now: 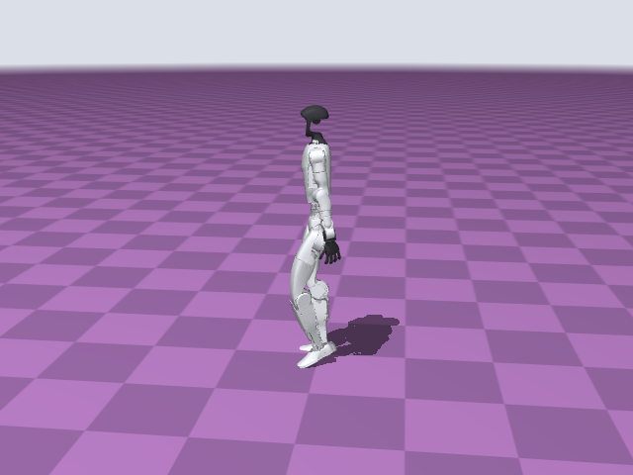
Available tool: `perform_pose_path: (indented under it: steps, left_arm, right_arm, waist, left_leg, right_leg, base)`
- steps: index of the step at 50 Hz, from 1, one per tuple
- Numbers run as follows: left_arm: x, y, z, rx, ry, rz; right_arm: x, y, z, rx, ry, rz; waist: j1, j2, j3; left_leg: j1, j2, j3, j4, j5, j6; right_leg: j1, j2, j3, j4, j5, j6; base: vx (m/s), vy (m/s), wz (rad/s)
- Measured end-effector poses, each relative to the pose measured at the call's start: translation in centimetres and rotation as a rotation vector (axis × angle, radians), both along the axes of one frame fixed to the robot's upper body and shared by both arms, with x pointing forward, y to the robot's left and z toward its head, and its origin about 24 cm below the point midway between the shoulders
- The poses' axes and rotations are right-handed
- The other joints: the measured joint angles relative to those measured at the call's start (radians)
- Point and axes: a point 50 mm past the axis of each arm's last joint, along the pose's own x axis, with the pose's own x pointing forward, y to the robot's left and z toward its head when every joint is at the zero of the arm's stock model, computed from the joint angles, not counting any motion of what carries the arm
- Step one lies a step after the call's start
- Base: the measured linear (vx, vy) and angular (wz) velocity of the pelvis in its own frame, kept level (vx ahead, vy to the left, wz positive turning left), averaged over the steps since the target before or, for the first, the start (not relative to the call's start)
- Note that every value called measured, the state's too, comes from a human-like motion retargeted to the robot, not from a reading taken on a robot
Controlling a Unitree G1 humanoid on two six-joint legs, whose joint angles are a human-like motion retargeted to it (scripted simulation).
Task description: In place motions
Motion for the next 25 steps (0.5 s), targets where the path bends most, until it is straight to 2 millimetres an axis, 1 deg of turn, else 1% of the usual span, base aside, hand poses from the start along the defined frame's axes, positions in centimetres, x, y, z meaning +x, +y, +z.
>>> perform_pose_path:
  steps: [3,7,10,13,17,21,25]
  left_arm:
    - [-0.8,-0.2,0.1,-0.012,0.018,-0.002]
    - [-1.3,-0.1,0.2,-0.014,0.031,-0.028]
    - [-1.5,-0.3,0.2,-0.016,0.035,-0.021]
    - [-1.1,-0.3,0.1,-0.015,0.026,0.0]
    - [-0.5,0.1,0.1,-0.001,0.006,0.008]
    - [0.3,0.6,0.0,0.015,-0.016,0.001]
    - [1.1,1.2,-0.1,0.033,-0.036,-0.012]
  right_arm:
    - [0.6,0.1,0.0,0.007,-0.026,0.014]
    - [1.4,0.2,0.0,0.023,-0.046,0.018]
    - [1.9,0.2,0.0,0.023,-0.059,0.03]
    - [2.3,0.2,0.0,0.027,-0.072,0.038]
    - [2.7,0.3,0.0,0.033,-0.085,0.041]
    - [2.9,0.2,0.0,0.029,-0.091,0.042]
    - [2.8,0.2,0.0,0.027,-0.088,0.033]
  waist:
    - [0.02,0.011,0.02]
    - [0.044,0.024,0.051]
    - [0.049,0.025,0.065]
    - [0.049,0.013,0.079]
    - [0.048,0.001,0.077]
    - [0.044,-0.002,0.072]
    - [0.03,-0.011,0.052]
  left_leg:
    - [-0.013,-0.03,-0.051,-0.182,0.015,-0.051]
    - [-0.028,-0.038,-0.107,-0.403,0.007,-0.116]
    - [-0.05,-0.041,-0.13,-0.517,-0.002,-0.143]
    - [-0.064,-0.048,-0.131,-0.578,-0.003,-0.163]
    - [-0.077,-0.049,-0.108,-0.562,-0.003,-0.164]
    - [-0.067,-0.037,-0.09,-0.474,0.002,-0.156]
    - [-0.047,-0.034,-0.047,-0.339,0.005,-0.124]
  right_leg:
    - [0.014,0.027,0.006,-0.002,0.0,-0.013]
    - [0.045,0.06,0.005,-0.008,-0.001,-0.027]
    - [0.065,0.068,-0.003,-0.011,-0.004,-0.032]
    - [0.08,0.063,-0.015,-0.015,-0.005,-0.036]
    - [0.082,0.056,-0.031,-0.02,-0.007,-0.038]
    - [0.075,0.053,-0.043,-0.02,-0.011,-0.037]
    - [0.058,0.039,-0.062,-0.02,-0.013,-0.032]
  base:
    - [0.0,0.0,0.0]
    - [0.0,0.0,0.0]
    - [0.0,0.0,0.0]
    - [-0.02,-0.02,0.13]
    - [-0.01,-0.02,0.16]
    - [-0.01,-0.01,0.1]
    - [0.0,-0.02,0.26]
